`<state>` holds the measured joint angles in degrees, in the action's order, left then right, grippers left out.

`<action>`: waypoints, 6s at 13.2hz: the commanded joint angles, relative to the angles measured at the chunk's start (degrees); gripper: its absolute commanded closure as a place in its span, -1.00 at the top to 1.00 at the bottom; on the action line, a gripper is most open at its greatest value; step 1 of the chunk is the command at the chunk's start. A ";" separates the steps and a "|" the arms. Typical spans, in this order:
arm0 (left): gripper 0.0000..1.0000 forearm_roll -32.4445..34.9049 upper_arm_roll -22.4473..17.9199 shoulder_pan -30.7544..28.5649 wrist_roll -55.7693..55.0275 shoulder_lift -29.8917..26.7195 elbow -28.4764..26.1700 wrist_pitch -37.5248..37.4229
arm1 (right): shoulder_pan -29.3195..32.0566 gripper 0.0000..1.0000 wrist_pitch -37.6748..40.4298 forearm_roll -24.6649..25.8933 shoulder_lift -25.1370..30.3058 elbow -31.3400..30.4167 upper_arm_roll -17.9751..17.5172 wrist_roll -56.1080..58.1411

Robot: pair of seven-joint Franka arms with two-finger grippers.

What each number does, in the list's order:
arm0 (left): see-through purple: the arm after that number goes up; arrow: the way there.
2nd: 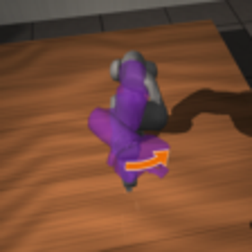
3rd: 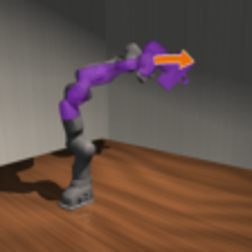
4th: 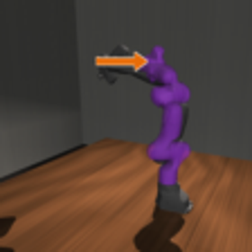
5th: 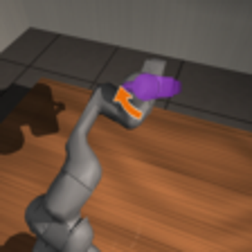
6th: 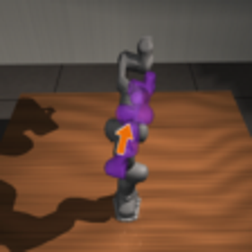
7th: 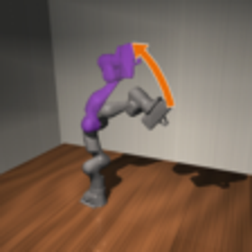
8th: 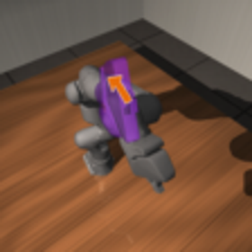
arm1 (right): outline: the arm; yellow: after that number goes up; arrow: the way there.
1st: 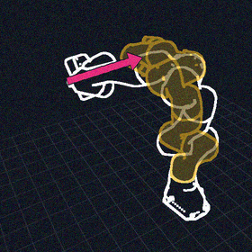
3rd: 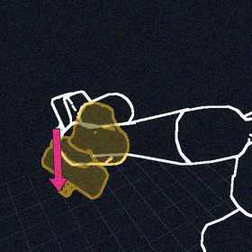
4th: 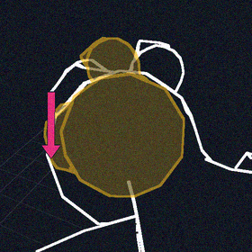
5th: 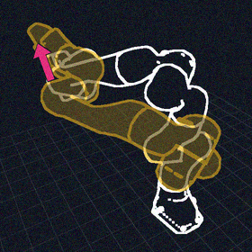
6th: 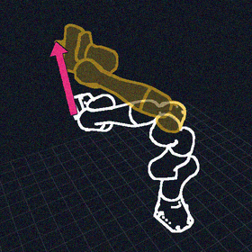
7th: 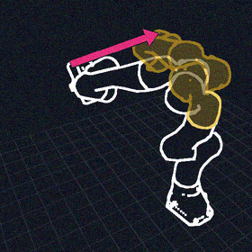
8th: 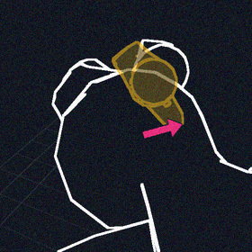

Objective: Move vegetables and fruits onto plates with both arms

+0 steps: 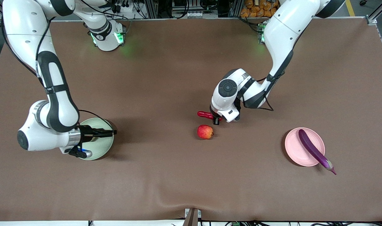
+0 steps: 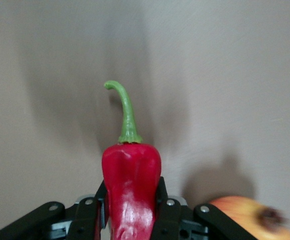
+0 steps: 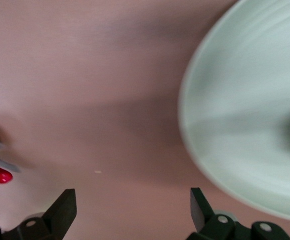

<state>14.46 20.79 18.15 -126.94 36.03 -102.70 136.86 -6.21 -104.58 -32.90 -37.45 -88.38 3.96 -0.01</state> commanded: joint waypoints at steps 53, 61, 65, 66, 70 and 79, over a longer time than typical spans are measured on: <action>1.00 6.02 -6.12 -27.82 90.29 2.49 23.60 -16.17 | 5.32 -0.44 8.78 2.04 -4.39 13.86 -0.88 -0.11; 1.00 -4.00 0.13 -28.78 101.69 -17.38 23.95 -38.58 | 11.22 0.55 8.70 7.21 -6.58 11.30 -0.88 21.35; 1.00 -9.69 -0.14 -31.58 105.93 -24.68 23.95 -47.29 | 11.39 1.00 7.28 8.46 -5.97 11.30 -0.88 28.32; 1.00 -12.59 -0.14 -33.42 106.81 -25.73 23.95 -48.44 | 10.87 1.00 8.07 9.07 -4.49 11.39 -0.53 28.14; 1.00 -14.72 -0.67 -37.65 117.71 -31.97 23.17 -53.53 | 10.51 1.00 10.36 20.04 6.84 11.30 0.26 26.12; 1.00 -14.99 -20.19 -16.98 117.53 -39.46 16.65 -56.62 | 7.09 1.00 12.81 31.49 30.57 -0.46 0.70 11.45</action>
<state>0.45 -0.08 2.43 -10.19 -2.75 -85.43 80.49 2.17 -91.54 -3.07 -13.06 -82.45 4.50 14.83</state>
